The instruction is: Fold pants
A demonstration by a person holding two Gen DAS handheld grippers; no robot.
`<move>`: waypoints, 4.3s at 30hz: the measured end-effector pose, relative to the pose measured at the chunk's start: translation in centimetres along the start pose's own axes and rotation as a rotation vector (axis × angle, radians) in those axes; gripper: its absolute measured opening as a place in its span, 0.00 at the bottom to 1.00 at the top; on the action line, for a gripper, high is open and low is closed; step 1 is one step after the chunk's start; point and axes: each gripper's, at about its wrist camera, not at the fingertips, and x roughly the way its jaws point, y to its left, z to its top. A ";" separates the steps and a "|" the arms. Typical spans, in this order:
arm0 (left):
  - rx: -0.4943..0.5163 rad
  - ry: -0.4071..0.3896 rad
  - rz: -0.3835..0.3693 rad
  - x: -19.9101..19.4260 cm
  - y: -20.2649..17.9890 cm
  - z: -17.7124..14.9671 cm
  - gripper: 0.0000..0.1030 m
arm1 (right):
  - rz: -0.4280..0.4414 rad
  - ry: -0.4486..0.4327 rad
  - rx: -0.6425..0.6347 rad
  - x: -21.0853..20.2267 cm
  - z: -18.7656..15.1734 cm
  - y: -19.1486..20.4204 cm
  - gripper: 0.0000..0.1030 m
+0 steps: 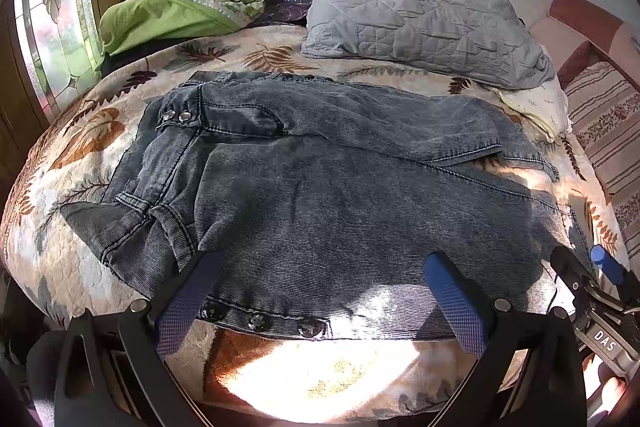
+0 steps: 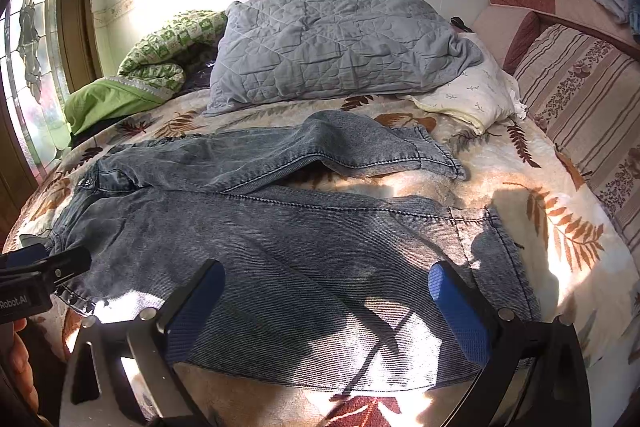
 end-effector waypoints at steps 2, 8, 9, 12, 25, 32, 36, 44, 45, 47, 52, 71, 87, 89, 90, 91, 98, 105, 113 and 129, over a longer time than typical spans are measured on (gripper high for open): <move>-0.064 0.001 0.025 -0.3 2.5 0.3 1.00 | 0.061 0.038 0.041 0.1 -0.3 -0.8 1.00; -0.388 0.079 0.101 -0.4 12.7 0.3 1.00 | 0.324 0.216 0.371 -0.5 -3.2 -6.2 1.00; -0.437 0.091 0.095 -0.1 13.9 0.1 1.00 | 0.355 0.240 0.443 -0.5 -4.0 -7.3 1.00; -0.568 0.152 0.053 1.1 16.0 -0.7 1.00 | 0.354 0.278 0.571 -0.9 -5.6 -10.1 1.00; -0.618 0.103 0.002 3.7 17.1 -0.5 0.93 | 0.293 0.238 0.970 0.7 -5.7 -19.0 0.85; -0.522 0.167 0.071 5.3 16.4 -0.5 0.64 | 0.164 0.271 0.893 2.4 -5.1 -19.3 0.27; -0.431 0.200 0.093 5.7 15.7 -0.2 0.63 | 0.096 0.248 0.753 1.8 -3.4 -18.0 0.21; -0.425 0.042 0.143 1.7 15.9 1.1 0.07 | 0.022 0.180 0.546 -0.7 0.2 -16.4 0.14; -0.421 0.004 0.155 0.6 15.6 1.2 0.07 | 0.011 0.161 0.518 -1.3 0.8 -16.1 0.14; -0.417 -0.036 0.175 -1.0 15.5 1.3 0.07 | -0.022 0.124 0.463 -2.3 1.8 -15.5 0.14; -0.452 0.177 0.179 2.5 17.0 -1.8 0.17 | -0.071 0.249 0.444 -0.1 -0.3 -16.2 0.14; -0.233 0.188 0.262 4.0 14.5 1.7 0.74 | 0.073 0.373 0.604 4.2 -0.5 -17.4 0.70; -0.324 0.104 0.070 10.1 17.2 13.0 0.75 | 0.116 0.347 0.577 17.5 10.9 -20.2 0.62; -0.306 0.123 0.087 11.6 17.2 13.3 0.75 | 0.107 0.386 0.524 18.7 11.1 -19.4 0.34; -0.299 0.137 0.093 12.2 17.1 13.4 0.75 | 0.074 0.413 0.494 19.1 11.1 -18.9 0.27; -0.295 0.144 0.097 12.7 17.1 13.3 0.75 | 0.052 0.436 0.458 19.3 11.0 -18.4 0.15; -0.294 0.157 0.118 13.3 18.1 12.9 0.75 | -0.120 0.339 0.255 14.5 11.9 -17.1 0.12; -0.273 0.176 0.060 13.9 18.3 14.9 0.75 | -0.140 0.445 0.289 16.3 9.4 -20.1 0.37; -0.246 0.178 -0.049 17.2 18.0 20.7 0.75 | 0.033 0.276 0.348 18.3 17.7 -20.8 0.69; -0.450 0.271 -0.187 24.3 20.9 24.1 0.75 | -0.022 0.445 0.192 28.7 18.5 -18.8 0.37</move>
